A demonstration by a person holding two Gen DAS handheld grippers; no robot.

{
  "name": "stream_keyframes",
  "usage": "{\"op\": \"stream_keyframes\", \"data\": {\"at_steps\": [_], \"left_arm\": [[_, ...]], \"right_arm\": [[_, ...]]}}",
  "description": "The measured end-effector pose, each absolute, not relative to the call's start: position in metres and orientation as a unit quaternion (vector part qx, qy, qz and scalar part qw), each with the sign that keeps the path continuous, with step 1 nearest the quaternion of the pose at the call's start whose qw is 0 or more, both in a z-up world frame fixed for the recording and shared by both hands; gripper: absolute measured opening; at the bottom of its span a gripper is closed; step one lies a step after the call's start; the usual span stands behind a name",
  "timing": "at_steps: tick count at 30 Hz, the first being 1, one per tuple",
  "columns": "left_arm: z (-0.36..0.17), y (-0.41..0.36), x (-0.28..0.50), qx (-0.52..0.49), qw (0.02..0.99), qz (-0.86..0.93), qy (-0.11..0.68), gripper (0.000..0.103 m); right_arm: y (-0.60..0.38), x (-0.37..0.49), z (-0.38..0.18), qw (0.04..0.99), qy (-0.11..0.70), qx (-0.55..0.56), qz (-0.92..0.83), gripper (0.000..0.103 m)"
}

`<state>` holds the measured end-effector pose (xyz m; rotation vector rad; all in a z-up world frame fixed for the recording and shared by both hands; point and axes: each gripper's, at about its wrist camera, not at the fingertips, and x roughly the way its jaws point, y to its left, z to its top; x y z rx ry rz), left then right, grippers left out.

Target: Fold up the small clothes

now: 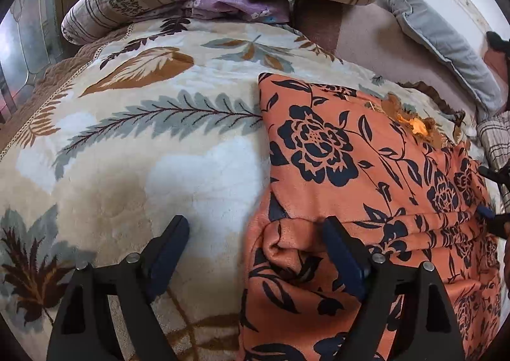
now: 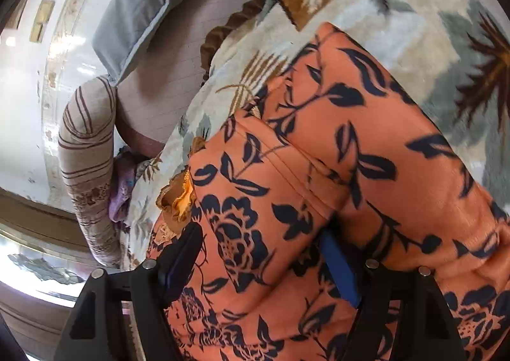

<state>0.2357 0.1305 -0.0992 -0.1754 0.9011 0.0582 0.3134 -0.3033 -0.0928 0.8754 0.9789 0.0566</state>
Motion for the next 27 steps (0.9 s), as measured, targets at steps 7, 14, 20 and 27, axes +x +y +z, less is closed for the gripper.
{"op": "stream_keyframes", "data": {"at_steps": [7, 14, 20, 27], "left_arm": [[-0.101, 0.131, 0.236, -0.088, 0.896, 0.027, 0.434, 0.086], [-0.101, 0.132, 0.236, -0.086, 0.897, 0.028, 0.434, 0.086], [-0.101, 0.129, 0.237, -0.078, 0.895, 0.032, 0.437, 0.087], [-0.102, 0.130, 0.238, -0.079, 0.895, 0.034, 0.438, 0.087]], "right_arm": [[-0.300, 0.290, -0.049, 0.846, 0.418, 0.331, -0.006, 0.006], [-0.300, 0.259, -0.085, 0.840, 0.465, 0.278, -0.030, 0.015], [-0.320, 0.232, -0.050, 0.859, 0.418, 0.290, -0.062, 0.072], [-0.296, 0.253, -0.021, 0.872, 0.385, 0.298, 0.055, 0.073]]}}
